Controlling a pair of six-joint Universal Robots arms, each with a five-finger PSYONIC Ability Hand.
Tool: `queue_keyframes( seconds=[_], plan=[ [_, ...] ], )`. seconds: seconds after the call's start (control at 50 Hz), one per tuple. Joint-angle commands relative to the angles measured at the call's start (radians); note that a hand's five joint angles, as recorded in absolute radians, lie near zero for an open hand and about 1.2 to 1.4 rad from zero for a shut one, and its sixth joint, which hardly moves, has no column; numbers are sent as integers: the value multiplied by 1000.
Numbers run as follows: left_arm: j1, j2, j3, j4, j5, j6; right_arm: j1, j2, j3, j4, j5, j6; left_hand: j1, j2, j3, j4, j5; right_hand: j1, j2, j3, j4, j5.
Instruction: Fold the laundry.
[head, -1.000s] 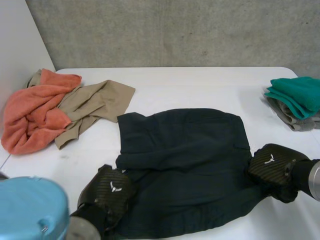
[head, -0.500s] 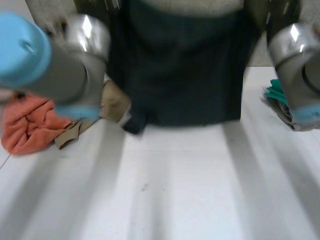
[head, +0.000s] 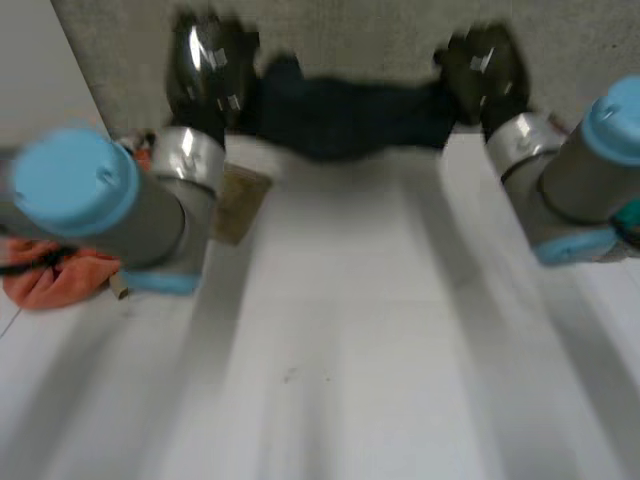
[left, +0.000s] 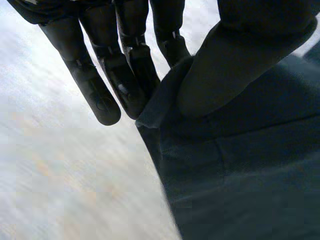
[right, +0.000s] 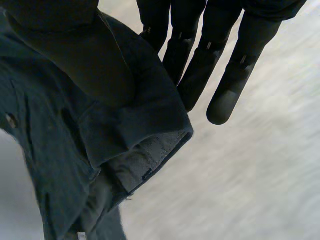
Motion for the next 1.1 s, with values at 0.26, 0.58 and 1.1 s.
queue_keyframes(
  seconds=[0.26,0.58,1.1],
  plan=[
    [-71,90,-316,-583,-167,-3,-12,-97,348,473,-25,-278,259,195,201,193,214,293,228,206,198,221],
    [-242,429,-526,-1108,-140,52,-81,-453,665,998,-46,-645,259,195,201,193,214,293,228,206,198,221],
    [-110,194,-362,-603,-72,80,-86,-381,718,697,-74,-449,-678,-742,-736,-744,-722,293,228,206,198,221]
  ],
)
